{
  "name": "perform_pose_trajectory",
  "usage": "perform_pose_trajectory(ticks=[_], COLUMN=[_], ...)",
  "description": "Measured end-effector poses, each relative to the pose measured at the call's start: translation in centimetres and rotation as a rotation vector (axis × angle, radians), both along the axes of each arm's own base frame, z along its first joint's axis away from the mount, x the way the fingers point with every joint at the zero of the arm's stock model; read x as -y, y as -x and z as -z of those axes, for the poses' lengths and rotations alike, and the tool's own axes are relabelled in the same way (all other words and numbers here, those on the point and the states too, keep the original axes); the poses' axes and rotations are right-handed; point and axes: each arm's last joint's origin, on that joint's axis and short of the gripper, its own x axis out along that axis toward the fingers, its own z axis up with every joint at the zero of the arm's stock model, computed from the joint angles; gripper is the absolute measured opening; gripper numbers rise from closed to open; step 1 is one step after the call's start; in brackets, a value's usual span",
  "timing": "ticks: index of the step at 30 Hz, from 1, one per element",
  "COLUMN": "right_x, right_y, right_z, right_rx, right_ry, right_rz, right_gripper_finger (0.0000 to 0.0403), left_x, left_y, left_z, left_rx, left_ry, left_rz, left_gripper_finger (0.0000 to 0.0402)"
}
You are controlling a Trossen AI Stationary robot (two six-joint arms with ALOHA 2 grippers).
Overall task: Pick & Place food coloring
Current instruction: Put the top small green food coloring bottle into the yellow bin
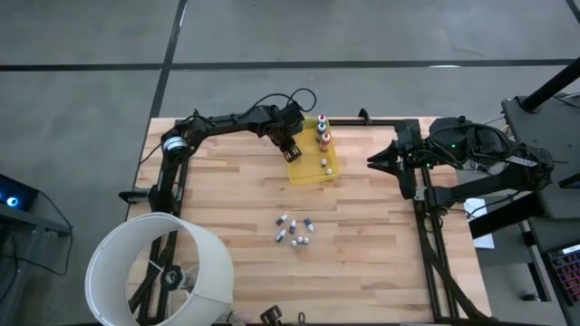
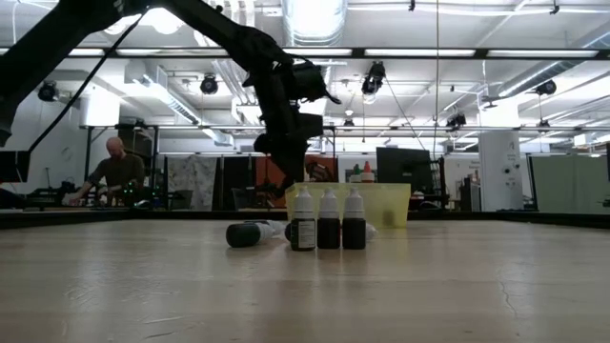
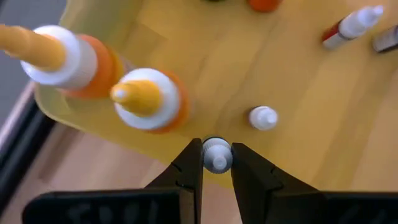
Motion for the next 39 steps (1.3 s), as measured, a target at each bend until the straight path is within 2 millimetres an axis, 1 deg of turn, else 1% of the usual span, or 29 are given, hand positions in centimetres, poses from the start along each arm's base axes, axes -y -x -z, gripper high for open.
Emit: perform_pose_trajectory(ticks=[7, 12, 15, 19, 22, 27, 33, 36, 39], right_x=[0.0, 0.0, 0.0, 0.0, 0.0, 0.0, 0.0, 0.0, 0.0], right_y=[0.0, 0.0, 0.0, 0.0, 0.0, 0.0, 0.0, 0.0, 0.0], right_z=[0.0, 0.0, 0.0, 0.0, 0.0, 0.0, 0.0, 0.0, 0.0], right_rx=[0.0, 0.0, 0.0, 0.0, 0.0, 0.0, 0.0, 0.0, 0.0], right_ry=[0.007, 0.007, 0.008, 0.01, 0.011, 0.01, 0.011, 0.011, 0.011], right_rz=[-0.003, -0.003, -0.004, -0.005, -0.005, -0.005, -0.005, -0.005, -0.005], right_gripper_finger=[0.0059, 0.0059, 0.0059, 0.0059, 0.0059, 0.0059, 0.0059, 0.0059, 0.0059], left_x=[1.2, 3.1, 3.9, 4.2, 4.1, 4.1, 5.0, 5.1, 5.1], left_y=[-0.9, -1.6, -1.8, -1.9, -1.9, -1.9, -1.7, -1.6, -1.7], left_z=[-0.9, -0.8, -0.7, -0.8, -0.7, -0.1, 1.2, 2.0, 2.3], left_rx=[0.065, 0.052, 0.043, 0.047, 0.047, 0.073, 0.048, 0.051, 0.062], left_ry=[0.051, 0.06, 0.044, 0.012, 0.01, 0.046, 0.065, 0.07, 0.069], left_rz=[-0.109, -0.113, -0.153, -0.234, -0.238, -0.263, -0.299, -0.31, -0.307], left_gripper_finger=[0.0043, 0.0043, 0.0043, 0.0043, 0.0043, 0.0043, 0.0043, 0.0043, 0.0043])
